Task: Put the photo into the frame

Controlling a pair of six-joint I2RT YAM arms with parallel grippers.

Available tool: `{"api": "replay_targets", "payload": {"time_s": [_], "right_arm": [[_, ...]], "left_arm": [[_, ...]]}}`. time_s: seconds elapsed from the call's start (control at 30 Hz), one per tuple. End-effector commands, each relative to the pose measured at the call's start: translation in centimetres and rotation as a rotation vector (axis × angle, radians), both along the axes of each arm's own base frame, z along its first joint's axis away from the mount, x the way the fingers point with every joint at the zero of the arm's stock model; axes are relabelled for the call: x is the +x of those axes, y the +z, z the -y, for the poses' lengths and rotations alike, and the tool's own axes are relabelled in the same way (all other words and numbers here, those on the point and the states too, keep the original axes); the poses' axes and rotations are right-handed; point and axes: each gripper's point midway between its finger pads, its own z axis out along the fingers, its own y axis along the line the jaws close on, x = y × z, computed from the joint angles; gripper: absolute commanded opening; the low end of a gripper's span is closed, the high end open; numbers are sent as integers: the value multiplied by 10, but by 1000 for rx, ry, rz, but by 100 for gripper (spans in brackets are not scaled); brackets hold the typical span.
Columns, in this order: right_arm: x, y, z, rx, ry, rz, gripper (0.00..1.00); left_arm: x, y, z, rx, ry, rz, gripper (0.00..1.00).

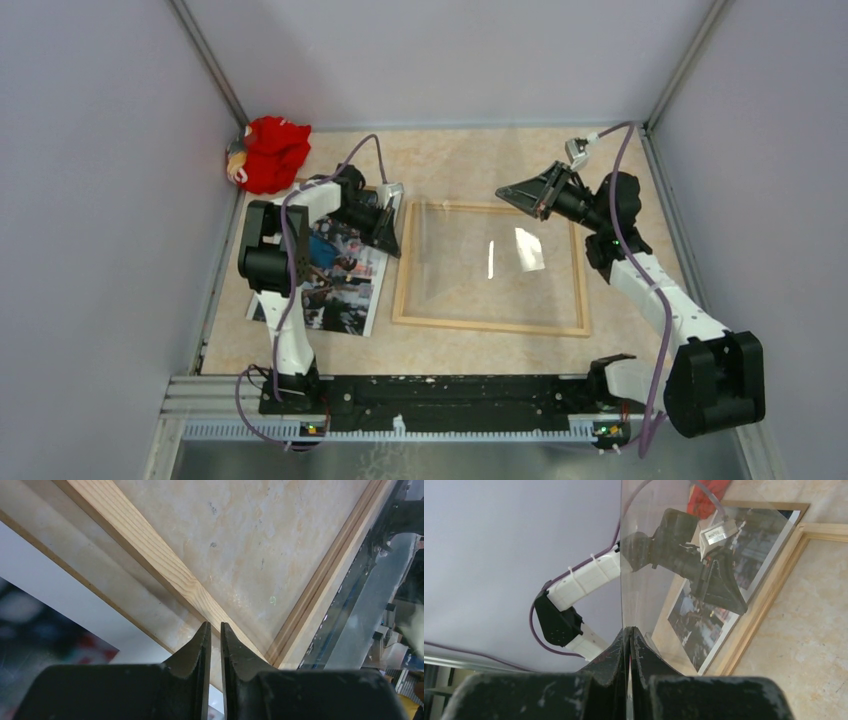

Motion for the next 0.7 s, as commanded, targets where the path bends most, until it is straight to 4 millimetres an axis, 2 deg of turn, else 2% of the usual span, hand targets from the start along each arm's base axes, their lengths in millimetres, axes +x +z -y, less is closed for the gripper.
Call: {"api": "replay_targets", "payload": {"time_s": [0.0, 0.23, 0.67], "right_arm": [[-2, 33, -6, 26, 20, 122, 0], [-1, 29, -5, 12, 7, 112, 0], [5, -8, 3, -13, -47, 10, 0]], "left_arm": [[1, -1, 3, -26, 6, -10, 18], [1, -4, 3, -19, 8, -14, 17], [-1, -8, 2, -12, 5, -18, 12]]}}
